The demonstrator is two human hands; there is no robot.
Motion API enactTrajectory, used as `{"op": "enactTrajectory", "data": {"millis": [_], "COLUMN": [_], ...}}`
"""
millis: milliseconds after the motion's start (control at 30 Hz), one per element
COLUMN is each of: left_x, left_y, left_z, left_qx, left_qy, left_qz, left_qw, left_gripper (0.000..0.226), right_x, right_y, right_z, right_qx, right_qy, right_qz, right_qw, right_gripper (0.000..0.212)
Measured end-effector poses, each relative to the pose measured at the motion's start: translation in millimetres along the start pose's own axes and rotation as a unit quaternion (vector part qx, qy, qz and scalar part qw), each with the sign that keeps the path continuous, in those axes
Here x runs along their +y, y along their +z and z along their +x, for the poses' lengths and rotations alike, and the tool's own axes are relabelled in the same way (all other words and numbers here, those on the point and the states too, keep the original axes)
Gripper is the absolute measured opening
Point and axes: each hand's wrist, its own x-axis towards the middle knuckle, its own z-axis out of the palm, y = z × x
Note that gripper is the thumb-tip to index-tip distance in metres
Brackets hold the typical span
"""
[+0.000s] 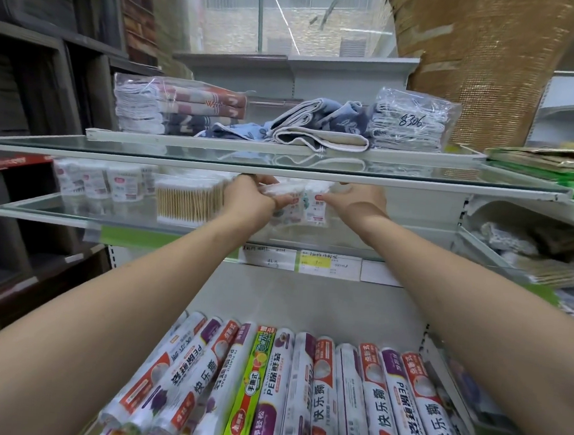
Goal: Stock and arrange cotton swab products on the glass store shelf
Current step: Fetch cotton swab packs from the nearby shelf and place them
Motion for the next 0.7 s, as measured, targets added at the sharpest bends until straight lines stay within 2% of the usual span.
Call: {"op": "enactTrajectory", "data": {"millis": [100, 167, 233, 333, 433, 567, 700], "left_x": [3, 5, 2, -2, 5, 8, 10], "left_y": [14, 24, 31, 37, 43, 46, 43], "left_z": [2, 5, 9, 15, 20, 23, 19], "left_qx": [-0.045, -0.06, -0.065, -0.056, -0.05, -0.02, -0.017], "left_qy": [0.001, 0.003, -0.001, 0.01, -0.024, -0.046, -0.033], "left_qz": [-0.025, -0.011, 0.01, 0.043, 0.064, 0.104, 0.168], "left_qw": [0.999, 0.998, 0.998, 0.997, 0.996, 0.993, 0.985], "left_gripper": [0.044, 0.041, 0.044, 0.055, 0.06, 0.033, 0.052], "right_x": [7, 12, 15, 17, 18, 19, 19], "right_y": [-7, -11, -14, -17, -19, -23, -29], "right_z": [-2, -3, -2, 0, 1, -1, -4], "right_qx": [0.044, 0.045, 0.05, 0.053, 0.047, 0.041, 0.041], "right_qy": [0.042, 0.058, 0.07, 0.088, 0.086, 0.085, 0.089], "right_qz": [0.069, 0.078, 0.091, 0.116, 0.106, 0.099, 0.091], "right_qw": [0.996, 0.994, 0.992, 0.988, 0.99, 0.991, 0.991], "right_gripper": [0.03, 0.028, 0.014, 0.012, 0.013, 0.015, 0.015]}}
